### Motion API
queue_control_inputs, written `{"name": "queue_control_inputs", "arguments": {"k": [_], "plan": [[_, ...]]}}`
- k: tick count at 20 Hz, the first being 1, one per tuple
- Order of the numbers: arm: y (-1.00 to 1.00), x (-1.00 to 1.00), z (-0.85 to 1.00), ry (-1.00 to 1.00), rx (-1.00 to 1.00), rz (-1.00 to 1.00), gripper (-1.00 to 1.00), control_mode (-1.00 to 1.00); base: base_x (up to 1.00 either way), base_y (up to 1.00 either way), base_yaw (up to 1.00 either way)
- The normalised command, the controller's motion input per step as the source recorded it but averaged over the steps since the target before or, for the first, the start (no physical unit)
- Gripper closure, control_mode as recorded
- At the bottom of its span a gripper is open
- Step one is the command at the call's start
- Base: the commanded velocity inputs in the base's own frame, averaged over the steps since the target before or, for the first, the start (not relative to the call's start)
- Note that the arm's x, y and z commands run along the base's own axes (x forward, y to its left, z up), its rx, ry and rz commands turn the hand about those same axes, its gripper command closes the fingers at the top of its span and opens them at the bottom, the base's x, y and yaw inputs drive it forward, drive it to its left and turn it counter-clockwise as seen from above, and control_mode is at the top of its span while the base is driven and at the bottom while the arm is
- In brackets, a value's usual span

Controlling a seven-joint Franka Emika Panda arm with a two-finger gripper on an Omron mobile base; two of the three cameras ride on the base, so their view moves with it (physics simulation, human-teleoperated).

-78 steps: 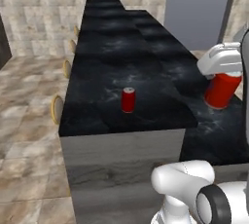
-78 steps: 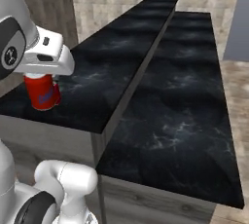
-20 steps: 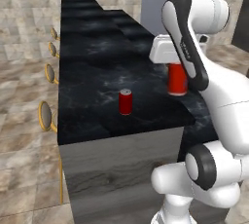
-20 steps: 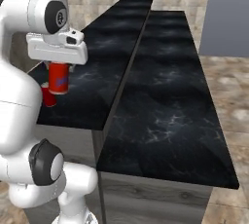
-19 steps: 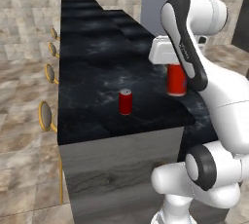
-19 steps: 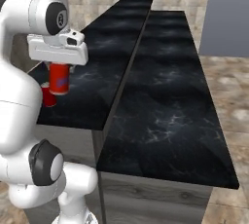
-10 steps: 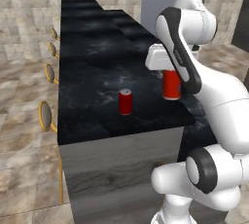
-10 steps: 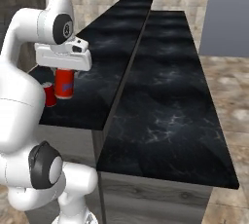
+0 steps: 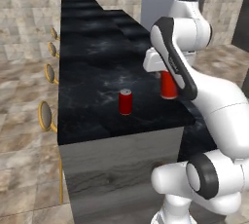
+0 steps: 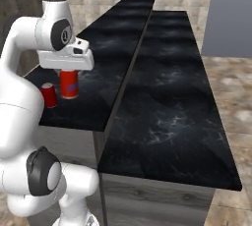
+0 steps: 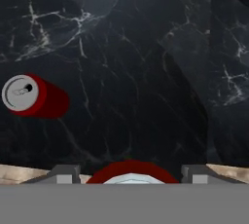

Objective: Move the drinks to the dining counter.

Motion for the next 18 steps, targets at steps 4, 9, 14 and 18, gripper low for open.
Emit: {"name": "queue_control_inputs", "arguments": {"k": [4, 9, 14, 18], "plan": [[0.0, 0.1, 0.0, -0.12, -0.04, 0.0, 1.0, -1.0, 0.0, 0.0, 0.0], [0.0, 0.13, 0.0, -0.02, 0.0, 0.0, 1.0, -1.0, 0.0, 0.0, 0.0], [0.0, 0.13, 0.0, 0.0, 0.01, 0.0, 1.0, -1.0, 0.0, 0.0, 0.0], [0.0, 0.08, -0.01, -0.09, 0.0, 0.0, 1.0, -1.0, 0.0, 0.0, 0.0]]}}
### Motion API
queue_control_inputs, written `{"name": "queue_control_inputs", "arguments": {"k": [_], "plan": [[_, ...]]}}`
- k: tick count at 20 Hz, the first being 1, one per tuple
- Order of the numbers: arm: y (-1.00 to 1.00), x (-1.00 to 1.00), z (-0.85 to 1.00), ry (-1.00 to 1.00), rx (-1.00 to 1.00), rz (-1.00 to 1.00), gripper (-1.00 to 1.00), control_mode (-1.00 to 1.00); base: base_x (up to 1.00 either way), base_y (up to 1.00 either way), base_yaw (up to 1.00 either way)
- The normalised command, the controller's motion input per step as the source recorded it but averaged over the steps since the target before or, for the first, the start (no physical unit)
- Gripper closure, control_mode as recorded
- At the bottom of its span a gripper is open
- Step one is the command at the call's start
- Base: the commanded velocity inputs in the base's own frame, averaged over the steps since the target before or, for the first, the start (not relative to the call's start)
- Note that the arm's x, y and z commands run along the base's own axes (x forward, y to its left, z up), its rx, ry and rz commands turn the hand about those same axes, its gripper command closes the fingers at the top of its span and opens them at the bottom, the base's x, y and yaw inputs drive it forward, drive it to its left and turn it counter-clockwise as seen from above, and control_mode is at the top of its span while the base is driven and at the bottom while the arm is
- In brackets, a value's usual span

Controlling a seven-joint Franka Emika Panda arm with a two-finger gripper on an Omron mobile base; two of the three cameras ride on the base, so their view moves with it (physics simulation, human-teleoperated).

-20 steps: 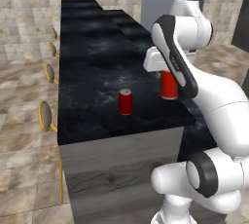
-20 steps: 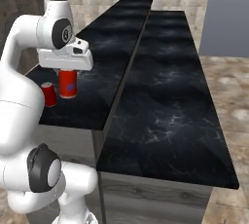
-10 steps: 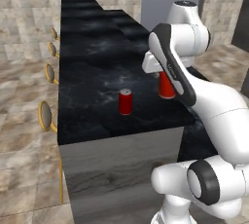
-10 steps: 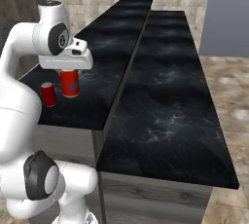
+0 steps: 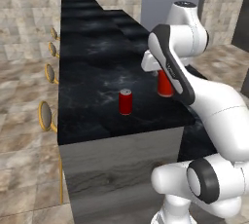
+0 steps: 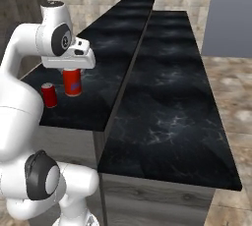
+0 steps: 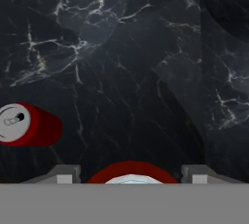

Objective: Move the drinks to the dining counter.

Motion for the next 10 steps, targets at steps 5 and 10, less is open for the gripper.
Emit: {"name": "queue_control_inputs", "arguments": {"k": [5, 10], "plan": [[0.0, 0.06, -0.05, -0.09, 0.0, 0.0, 1.0, -1.0, 0.0, 0.0, 0.0], [0.0, 0.1, -0.14, 0.0, 0.0, 0.0, 1.0, -1.0, 0.0, 0.0, 0.0]]}}
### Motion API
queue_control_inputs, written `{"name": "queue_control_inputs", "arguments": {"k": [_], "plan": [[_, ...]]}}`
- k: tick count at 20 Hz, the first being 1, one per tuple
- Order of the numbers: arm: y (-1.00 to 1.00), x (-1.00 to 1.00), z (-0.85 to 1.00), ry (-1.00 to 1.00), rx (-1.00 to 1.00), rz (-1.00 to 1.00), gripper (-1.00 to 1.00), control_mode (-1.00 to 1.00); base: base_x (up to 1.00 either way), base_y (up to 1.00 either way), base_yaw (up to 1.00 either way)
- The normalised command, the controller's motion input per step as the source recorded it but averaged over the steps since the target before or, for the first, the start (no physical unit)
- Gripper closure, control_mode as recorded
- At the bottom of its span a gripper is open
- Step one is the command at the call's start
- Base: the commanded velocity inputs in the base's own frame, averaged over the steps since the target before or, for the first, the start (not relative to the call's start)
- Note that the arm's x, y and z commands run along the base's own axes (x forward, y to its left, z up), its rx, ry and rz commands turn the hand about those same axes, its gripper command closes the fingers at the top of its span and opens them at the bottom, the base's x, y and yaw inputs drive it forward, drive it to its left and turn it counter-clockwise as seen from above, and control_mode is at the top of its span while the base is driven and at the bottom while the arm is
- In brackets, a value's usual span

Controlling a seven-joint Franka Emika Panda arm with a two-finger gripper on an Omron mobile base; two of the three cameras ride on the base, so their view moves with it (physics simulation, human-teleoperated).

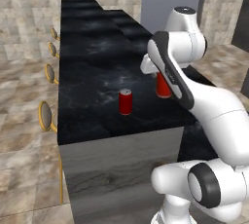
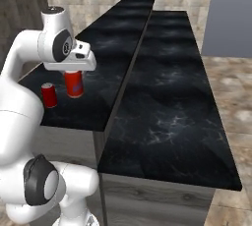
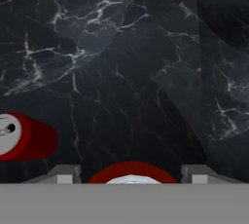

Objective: Move the drinks to the dining counter.

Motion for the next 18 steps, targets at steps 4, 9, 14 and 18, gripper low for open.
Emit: {"name": "queue_control_inputs", "arguments": {"k": [4, 9, 14, 18], "plan": [[0.0, 0.06, -0.14, 0.0, 0.0, 0.0, 1.0, -1.0, 0.0, 0.0, 0.0], [0.0, 0.04, -0.16, -0.01, 0.0, 0.0, 1.0, -1.0, 0.0, 0.0, 0.0], [0.0, 0.01, -0.17, -0.04, 0.0, 0.0, 1.0, -1.0, 0.0, 0.0, 0.0], [0.0, 0.0, -0.16, -0.04, 0.0, 0.0, 1.0, -1.0, 0.0, 0.0, 0.0]]}}
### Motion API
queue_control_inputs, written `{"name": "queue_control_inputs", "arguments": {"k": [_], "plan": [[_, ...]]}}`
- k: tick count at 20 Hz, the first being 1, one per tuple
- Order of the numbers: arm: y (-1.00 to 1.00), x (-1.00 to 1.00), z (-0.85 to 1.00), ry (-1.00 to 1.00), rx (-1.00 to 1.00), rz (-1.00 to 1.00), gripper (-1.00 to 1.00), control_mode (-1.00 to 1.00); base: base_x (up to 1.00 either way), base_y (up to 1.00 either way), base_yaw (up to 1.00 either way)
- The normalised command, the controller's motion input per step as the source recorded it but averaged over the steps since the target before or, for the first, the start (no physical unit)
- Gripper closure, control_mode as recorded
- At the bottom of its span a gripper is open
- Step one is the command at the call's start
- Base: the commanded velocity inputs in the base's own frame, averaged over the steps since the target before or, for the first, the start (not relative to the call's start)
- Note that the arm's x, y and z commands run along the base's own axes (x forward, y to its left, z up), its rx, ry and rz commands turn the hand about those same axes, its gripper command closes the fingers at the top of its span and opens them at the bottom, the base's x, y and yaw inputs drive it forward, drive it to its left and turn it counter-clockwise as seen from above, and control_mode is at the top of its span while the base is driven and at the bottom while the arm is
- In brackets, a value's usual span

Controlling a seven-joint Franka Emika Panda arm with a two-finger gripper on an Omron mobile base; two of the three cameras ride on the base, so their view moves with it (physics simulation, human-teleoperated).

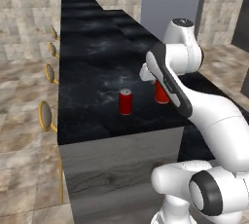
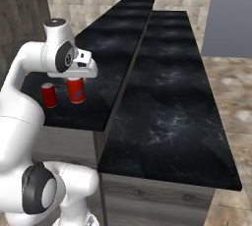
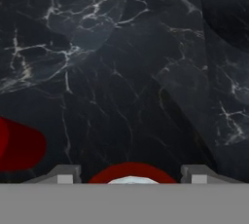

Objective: Move the drinks to the dining counter.

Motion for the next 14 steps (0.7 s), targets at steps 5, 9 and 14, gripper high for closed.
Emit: {"name": "queue_control_inputs", "arguments": {"k": [5, 9, 14], "plan": [[0.0, 0.0, -0.16, -0.03, 0.0, 0.0, 1.0, -1.0, 0.0, 0.0, 0.0], [0.0, 0.0, -0.17, -0.04, 0.0, 0.0, 1.0, -1.0, 0.0, 0.0, 0.0], [0.0, 0.0, -0.15, -0.05, 0.0, 0.0, 1.0, -1.0, 0.0, 0.0, 0.0]]}}
